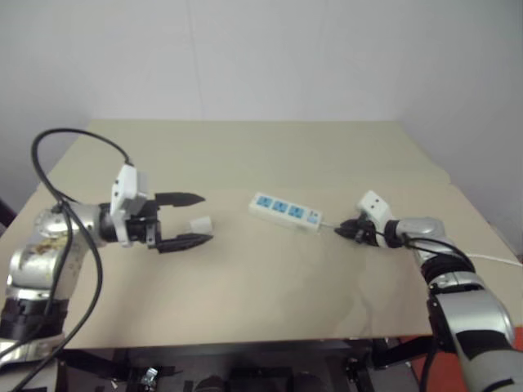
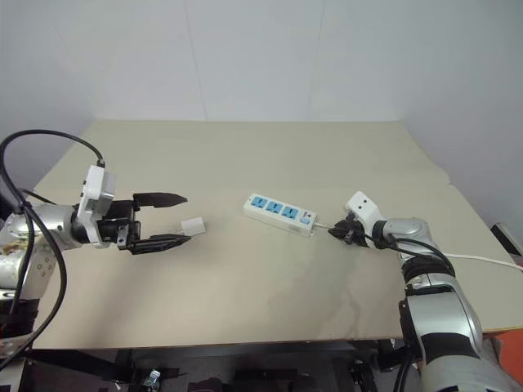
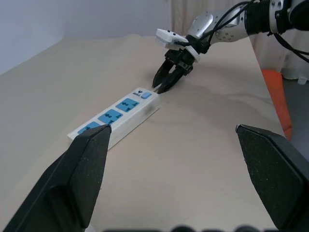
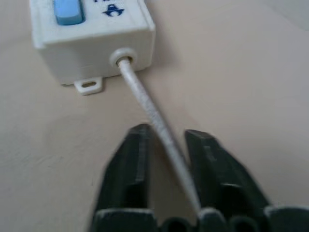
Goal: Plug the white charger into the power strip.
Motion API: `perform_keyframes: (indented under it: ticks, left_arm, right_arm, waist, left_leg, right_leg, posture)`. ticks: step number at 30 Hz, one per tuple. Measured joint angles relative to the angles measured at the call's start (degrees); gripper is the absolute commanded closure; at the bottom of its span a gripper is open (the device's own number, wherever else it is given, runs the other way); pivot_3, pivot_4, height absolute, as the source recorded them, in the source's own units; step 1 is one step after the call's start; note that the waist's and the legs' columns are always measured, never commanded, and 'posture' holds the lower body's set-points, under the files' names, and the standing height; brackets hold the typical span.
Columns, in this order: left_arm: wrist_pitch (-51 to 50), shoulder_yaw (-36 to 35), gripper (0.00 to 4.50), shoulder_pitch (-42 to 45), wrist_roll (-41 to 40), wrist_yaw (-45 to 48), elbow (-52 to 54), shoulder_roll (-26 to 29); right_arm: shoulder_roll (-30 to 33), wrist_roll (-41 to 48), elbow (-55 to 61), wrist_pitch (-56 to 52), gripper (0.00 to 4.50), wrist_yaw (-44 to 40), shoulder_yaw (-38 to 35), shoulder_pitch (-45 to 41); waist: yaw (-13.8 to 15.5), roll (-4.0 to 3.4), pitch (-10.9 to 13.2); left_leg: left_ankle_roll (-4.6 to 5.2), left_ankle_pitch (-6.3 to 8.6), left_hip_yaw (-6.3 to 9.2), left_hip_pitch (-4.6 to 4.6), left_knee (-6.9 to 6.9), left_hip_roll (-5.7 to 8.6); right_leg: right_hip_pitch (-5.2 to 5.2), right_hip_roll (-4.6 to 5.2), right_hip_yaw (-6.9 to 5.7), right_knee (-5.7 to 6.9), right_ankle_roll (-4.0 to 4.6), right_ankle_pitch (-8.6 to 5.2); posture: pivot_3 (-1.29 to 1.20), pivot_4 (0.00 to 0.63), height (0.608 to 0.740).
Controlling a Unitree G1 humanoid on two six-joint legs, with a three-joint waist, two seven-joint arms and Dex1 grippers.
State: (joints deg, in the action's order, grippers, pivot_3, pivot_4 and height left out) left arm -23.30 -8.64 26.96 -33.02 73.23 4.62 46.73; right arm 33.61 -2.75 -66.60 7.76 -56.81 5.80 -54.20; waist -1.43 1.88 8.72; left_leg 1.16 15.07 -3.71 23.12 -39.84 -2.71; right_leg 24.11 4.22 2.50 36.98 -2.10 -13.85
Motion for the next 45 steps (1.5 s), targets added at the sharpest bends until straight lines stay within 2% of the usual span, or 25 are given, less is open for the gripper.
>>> perform_keyframes:
  ticks: [1, 8, 12, 18, 22, 26, 34, 35, 41, 45]
  left_arm:
    - [0.44, 0.0, 0.0, 0.01, 0.03, -0.06, -0.14, -0.24]
    - [2.51, 0.0, 0.0, 0.28, 1.42, -0.18, -3.03, -1.07]
    - [4.17, 0.51, 0.0, 2.17, 1.96, 0.44, -4.63, -1.09]
    - [5.78, 1.52, 0.0, 3.97, 3.05, 1.5, -7.07, -1.37]
    - [6.08, 1.93, 0.0, 4.67, 3.78, 2.06, -8.41, -1.57]
    - [6.79, 2.72, 0.0, 5.15, 3.95, 2.68, -9.95, -2.0]
    - [7.21, 3.26, 0.0, 6.67, 4.58, 3.26, -10.9, -2.17]
    - [7.21, 3.26, 0.0, 6.67, 4.58, 3.27, -10.89, -2.17]
    - [7.15, 3.23, 0.0, 6.6, 4.65, 2.76, -10.75, -1.99]
    - [6.52, 3.2, 0.0, 6.45, 4.6, 2.56, -10.28, -1.81]
  right_arm:
    - [0.0, -0.38, 0.0, 0.2, 4.45, -0.06, 0.02, -0.12]
    - [0.6, -0.34, 4.39, 2.96, 4.48, -2.22, -0.06, 2.84]
    - [2.48, 2.19, 21.24, 2.33, 4.48, -5.73, -0.62, 13.48]
    - [6.82, 6.27, 50.25, -7.57, 4.48, -6.6, -2.23, 31.43]
    - [7.61, 7.47, 59.26, -11.6, 4.48, -4.58, -3.67, 37.98]
    - [7.28, 8.5, 60.74, -11.93, 3.21, -3.05, -4.12, 39.2]
    - [6.12, 12.3, 64.45, -13.28, 0.26, -1.41, -4.96, 39.89]
    - [6.08, 13.13, 65.15, -13.69, 0.03, -1.03, -5.43, 40.17]
    - [4.2, 18.19, 69.83, -17.11, 0.03, 1.36, -9.02, 44.74]
    - [-1.26, 20.38, 72.94, -18.17, 0.03, 6.1, -10.25, 47.64]
  waist:
    - [-0.02, 0.0, 0.0]
    - [-0.14, 0.0, 0.0]
    - [0.22, 0.0, 0.0]
    - [0.7, -0.01, 0.0]
    - [0.46, -0.01, 0.0]
    - [0.44, -0.01, 0.0]
    - [0.72, 0.0, 0.0]
    - [0.72, 0.0, 0.0]
    - [0.76, 0.0, 0.0]
    - [0.63, 0.0, 0.0]
  left_leg:
    - [0.0, 0.0, 0.0, 0.0, 0.0, 0.0]
    - [0.0, 0.0, 0.01, 0.05, 0.02, -0.01]
    - [0.01, 0.0, 0.06, 0.14, 0.02, -0.02]
    - [0.02, 0.01, 0.04, 0.1, -0.02, 0.0]
    - [0.02, 0.01, 0.02, 0.03, -0.02, 0.0]
    - [0.02, 0.01, 0.03, 0.04, -0.01, 0.01]
    - [0.02, 0.01, 0.04, 0.11, -0.02, 0.01]
    - [0.02, 0.01, 0.04, 0.1, -0.02, 0.01]
    - [0.03, 0.01, 0.05, 0.1, -0.02, 0.01]
    - [0.02, 0.01, 0.05, 0.09, -0.02, 0.0]
  right_leg:
    - [0.01, 0.0, 0.0, 0.0, 0.0, 0.0]
    - [0.03, -0.01, -0.02, 0.05, 0.0, 0.0]
    - [0.06, 0.0, -0.05, 0.13, -0.01, 0.0]
    - [0.06, 0.0, -0.05, 0.01, -0.02, -0.01]
    - [0.04, -0.03, 0.0, 0.02, -0.02, 0.0]
    - [0.06, -0.05, 0.02, 0.01, -0.02, -0.01]
    - [0.06, -0.03, 0.01, -0.09, -0.02, -0.01]
    - [0.06, -0.03, 0.0, -0.08, -0.02, -0.01]
    - [0.04, -0.03, 0.0, -0.08, -0.02, -0.01]
    - [0.06, -0.04, 0.01, -0.04, -0.02, -0.01]
  posture:
    - [0.0, 0.15, 0.74]
    - [0.0, 0.15, 0.74]
    - [0.0, 0.15, 0.74]
    - [0.0, 0.15, 0.74]
    - [0.0, 0.15, 0.74]
    - [0.0, 0.15, 0.74]
    - [0.0, 0.15, 0.74]
    - [0.0, 0.15, 0.74]
    - [0.0, 0.15, 0.74]
    - [0.0, 0.15, 0.74]
